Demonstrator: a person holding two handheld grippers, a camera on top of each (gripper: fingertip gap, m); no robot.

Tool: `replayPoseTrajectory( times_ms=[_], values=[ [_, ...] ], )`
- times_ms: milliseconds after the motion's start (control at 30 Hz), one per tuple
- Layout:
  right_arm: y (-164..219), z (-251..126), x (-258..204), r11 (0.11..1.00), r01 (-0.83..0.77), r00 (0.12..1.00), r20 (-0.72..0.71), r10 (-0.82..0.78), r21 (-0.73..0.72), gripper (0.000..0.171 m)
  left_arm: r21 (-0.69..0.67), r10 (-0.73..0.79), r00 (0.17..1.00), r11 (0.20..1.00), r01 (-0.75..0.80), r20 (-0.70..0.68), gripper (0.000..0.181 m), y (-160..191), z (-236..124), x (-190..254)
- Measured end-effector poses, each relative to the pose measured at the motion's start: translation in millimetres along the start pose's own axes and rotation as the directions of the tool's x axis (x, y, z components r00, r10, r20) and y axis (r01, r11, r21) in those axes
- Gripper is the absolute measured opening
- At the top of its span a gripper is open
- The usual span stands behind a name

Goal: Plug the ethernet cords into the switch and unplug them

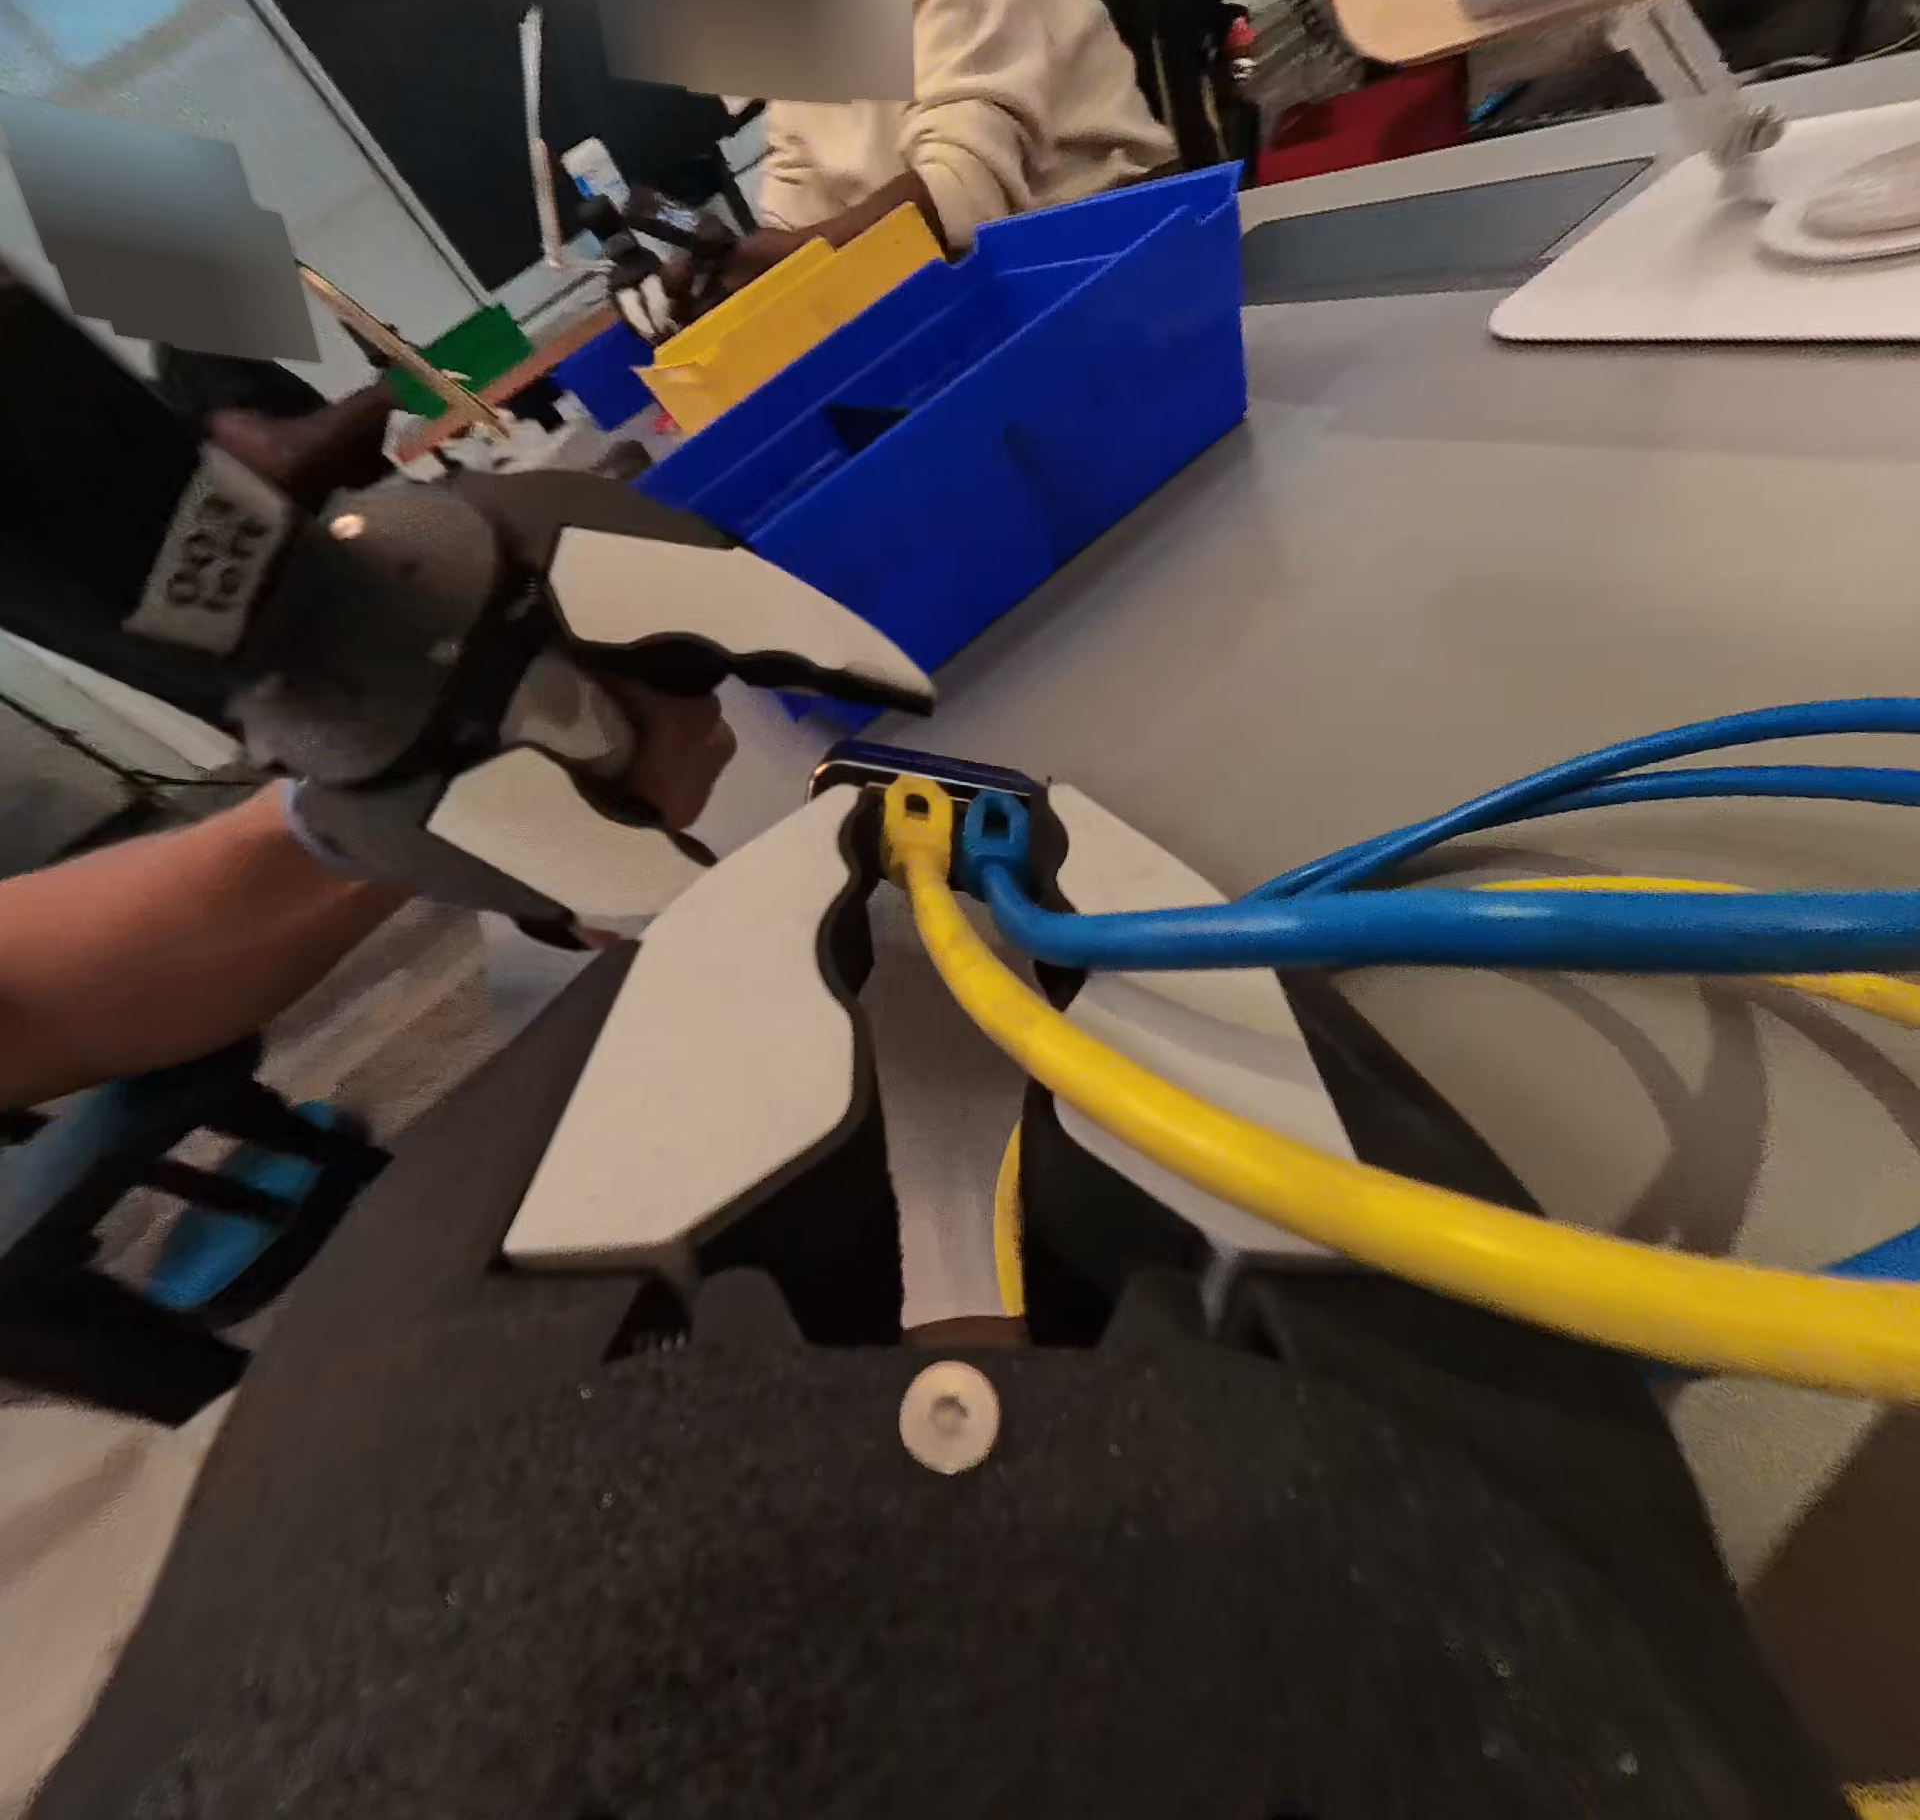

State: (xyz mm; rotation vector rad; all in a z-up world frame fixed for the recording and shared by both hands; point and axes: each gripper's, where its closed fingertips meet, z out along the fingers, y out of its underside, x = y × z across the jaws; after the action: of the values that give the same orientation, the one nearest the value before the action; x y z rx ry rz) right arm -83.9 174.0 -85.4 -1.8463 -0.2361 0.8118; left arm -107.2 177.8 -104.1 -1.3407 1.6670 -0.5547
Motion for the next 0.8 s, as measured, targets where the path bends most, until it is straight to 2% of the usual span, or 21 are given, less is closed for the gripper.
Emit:
replayPoseTrajectory(
  times_ms=[100, 167, 267, 333, 433, 533, 567, 633, 733, 800],
  values=[
    [2, 5, -6, 0.996, 0.085, 0.994, -0.074, -0.087, -0.019, 0.027, -0.036, 0.124, 0.983, 0.992, -0.121, 0.136, 0.045, 1, 5, -4],
    [4, 8, -12, 0.989, 0.145, 0.984, -0.104, -0.148, -0.031, 0.027, -0.048, 0.194, 0.963, 0.981, -0.188, 0.189, 0.034, 2, 8, -3],
    [5, 12, -16, 0.977, 0.207, 0.967, -0.142, -0.211, -0.043, 0.027, -0.097, 0.333, 0.891, 0.943, -0.319, 0.309, 0.026, 6, 14, -8],
    [6, 12, -13, 0.968, 0.244, 0.955, -0.161, -0.249, -0.054, 0.027, -0.093, 0.357, 0.862, 0.933, -0.348, 0.359, 0.027, 6, 17, -11],
    [5, 11, -6, 0.968, 0.248, 0.956, -0.153, -0.251, -0.042, 0.026, -0.064, 0.390, 0.826, 0.914, -0.401, 0.407, 0.025, 3, 25, -17],
    [3, 12, 8, 0.978, 0.195, 0.967, -0.152, -0.205, -0.077, 0.027, -0.091, 0.477, 0.738, 0.862, -0.498, 0.478, 0.025, 1, 33, -39],
    [4, 11, 13, 0.980, 0.174, 0.970, -0.151, -0.188, -0.098, 0.037, -0.110, 0.489, 0.718, 0.855, -0.507, 0.495, 0.025, 1, 37, -51],
    [3, 1, 17, 0.978, 0.181, 0.969, -0.153, -0.195, -0.104, 0.039, -0.130, 0.466, 0.727, 0.873, -0.469, 0.504, 0.025, 6, 48, -77],
    [4, -17, 14, 0.934, 0.323, 0.925, -0.159, -0.346, -0.150, 0.033, -0.145, 0.469, 0.721, 0.873, -0.465, 0.511, 0.025, 12, 64, -103],
    [-6, -26, 11, 0.848, 0.499, 0.833, -0.170, -0.527, -0.180, 0.033, -0.134, 0.478, 0.732, 0.868, -0.478, 0.486, 0.025, 17, 72, -101]
  ],
)
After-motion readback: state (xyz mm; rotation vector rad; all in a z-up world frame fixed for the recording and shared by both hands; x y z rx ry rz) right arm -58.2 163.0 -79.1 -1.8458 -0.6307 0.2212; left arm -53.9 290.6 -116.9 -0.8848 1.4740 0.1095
